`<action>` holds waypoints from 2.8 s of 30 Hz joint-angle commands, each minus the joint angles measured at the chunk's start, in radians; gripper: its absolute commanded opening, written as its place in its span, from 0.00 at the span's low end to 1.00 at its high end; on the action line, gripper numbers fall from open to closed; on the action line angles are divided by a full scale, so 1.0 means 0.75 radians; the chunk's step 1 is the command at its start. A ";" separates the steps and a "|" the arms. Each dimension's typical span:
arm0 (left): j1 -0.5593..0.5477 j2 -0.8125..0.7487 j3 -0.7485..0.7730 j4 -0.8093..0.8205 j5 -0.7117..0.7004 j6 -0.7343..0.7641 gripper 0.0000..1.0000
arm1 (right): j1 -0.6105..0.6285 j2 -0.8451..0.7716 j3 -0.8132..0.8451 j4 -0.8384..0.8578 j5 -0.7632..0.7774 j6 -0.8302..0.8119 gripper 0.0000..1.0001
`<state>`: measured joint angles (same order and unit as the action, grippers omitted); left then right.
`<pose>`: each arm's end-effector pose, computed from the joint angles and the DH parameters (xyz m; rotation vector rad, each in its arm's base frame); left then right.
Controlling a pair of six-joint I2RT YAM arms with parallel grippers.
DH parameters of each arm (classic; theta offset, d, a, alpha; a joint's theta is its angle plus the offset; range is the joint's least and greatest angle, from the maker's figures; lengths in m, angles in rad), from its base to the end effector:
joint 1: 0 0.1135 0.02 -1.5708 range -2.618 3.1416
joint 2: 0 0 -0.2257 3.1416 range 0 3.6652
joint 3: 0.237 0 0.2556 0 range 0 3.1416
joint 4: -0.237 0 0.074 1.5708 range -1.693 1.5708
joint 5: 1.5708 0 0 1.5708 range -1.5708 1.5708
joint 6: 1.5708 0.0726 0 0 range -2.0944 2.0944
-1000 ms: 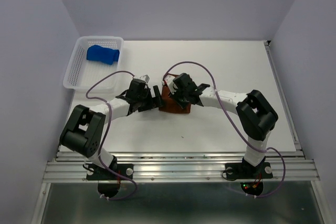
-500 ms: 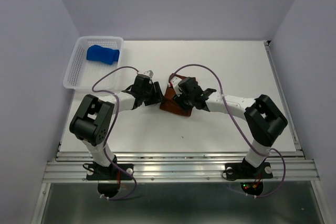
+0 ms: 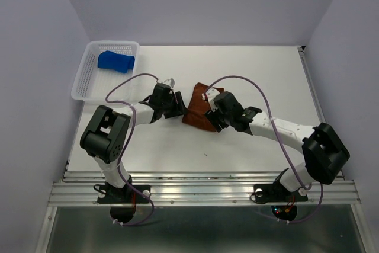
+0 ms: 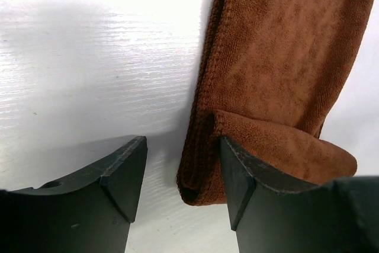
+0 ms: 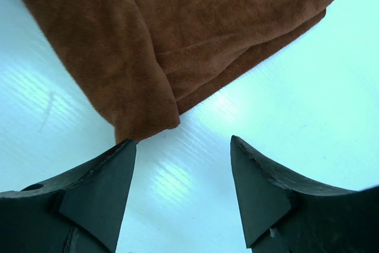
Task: Roll the towels
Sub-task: Roll the towel
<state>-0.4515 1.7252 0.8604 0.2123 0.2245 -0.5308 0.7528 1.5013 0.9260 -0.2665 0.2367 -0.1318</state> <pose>0.3318 -0.1789 0.0985 0.0372 2.3208 -0.7707 0.2610 0.2212 0.1460 -0.9209 2.1967 0.0080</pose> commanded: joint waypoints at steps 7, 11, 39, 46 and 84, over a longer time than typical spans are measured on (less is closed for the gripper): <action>-0.046 0.044 0.010 -0.175 -0.033 0.041 0.63 | 0.092 -0.098 0.046 0.067 -0.281 -0.160 0.71; -0.048 0.052 0.008 -0.179 -0.040 0.035 0.63 | 0.121 0.019 0.070 0.044 -0.283 -0.203 0.68; -0.010 -0.328 -0.030 -0.316 -0.009 0.008 0.83 | 0.064 0.224 0.262 -0.178 -0.546 0.317 0.01; -0.008 -0.431 -0.077 -0.379 0.020 0.006 0.89 | -0.012 0.262 0.293 -0.205 -0.841 0.452 0.01; -0.010 -0.049 -0.012 0.134 0.245 -0.157 0.97 | -0.562 0.631 0.207 -0.019 -1.561 0.763 0.01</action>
<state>-0.4580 1.6691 0.7971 0.2554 0.4011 -0.6422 0.3462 1.9442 1.0912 -0.3046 -0.9421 0.4736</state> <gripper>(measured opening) 0.982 0.116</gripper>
